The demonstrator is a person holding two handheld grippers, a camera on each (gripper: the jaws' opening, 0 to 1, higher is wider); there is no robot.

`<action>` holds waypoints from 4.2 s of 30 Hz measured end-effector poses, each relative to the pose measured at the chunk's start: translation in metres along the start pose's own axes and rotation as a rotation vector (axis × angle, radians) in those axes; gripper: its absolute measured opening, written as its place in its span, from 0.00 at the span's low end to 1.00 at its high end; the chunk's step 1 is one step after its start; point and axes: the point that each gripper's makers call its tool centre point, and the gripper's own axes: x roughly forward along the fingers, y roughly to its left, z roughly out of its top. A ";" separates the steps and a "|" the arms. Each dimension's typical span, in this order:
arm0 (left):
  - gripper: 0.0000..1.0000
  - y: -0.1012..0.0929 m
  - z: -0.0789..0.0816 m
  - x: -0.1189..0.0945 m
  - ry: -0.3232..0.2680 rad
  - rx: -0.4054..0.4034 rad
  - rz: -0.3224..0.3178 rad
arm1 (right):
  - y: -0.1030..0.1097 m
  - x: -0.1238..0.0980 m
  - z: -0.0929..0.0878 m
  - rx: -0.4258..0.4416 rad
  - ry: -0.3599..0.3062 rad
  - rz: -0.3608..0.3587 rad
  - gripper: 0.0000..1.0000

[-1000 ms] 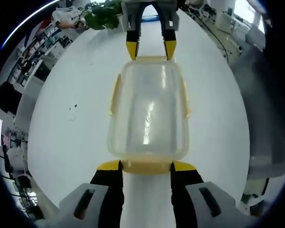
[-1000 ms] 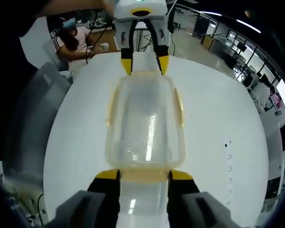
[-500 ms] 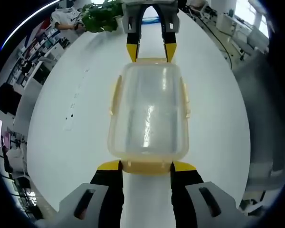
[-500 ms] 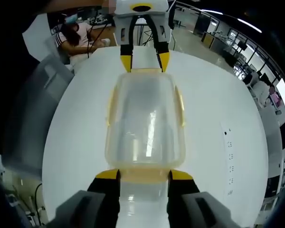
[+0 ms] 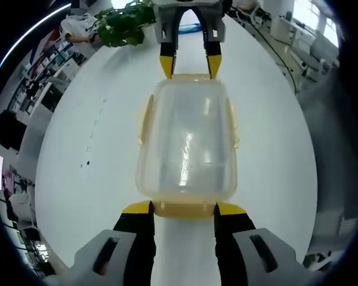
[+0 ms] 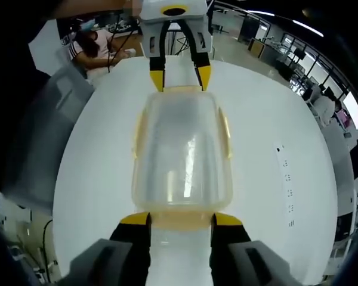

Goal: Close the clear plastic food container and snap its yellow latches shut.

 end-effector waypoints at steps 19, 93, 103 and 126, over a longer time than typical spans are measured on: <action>0.35 -0.009 0.031 0.016 -0.008 0.007 0.003 | 0.005 -0.006 -0.035 0.010 0.060 -0.005 0.36; 0.36 -0.015 0.024 0.043 -0.058 -0.012 -0.079 | 0.010 0.012 -0.052 0.008 0.150 0.043 0.37; 0.37 -0.014 0.024 0.046 -0.066 0.019 -0.097 | 0.010 0.012 -0.051 0.018 0.119 0.051 0.37; 0.37 -0.019 0.026 0.046 -0.116 -0.023 -0.103 | 0.016 0.010 -0.054 0.011 0.126 0.047 0.38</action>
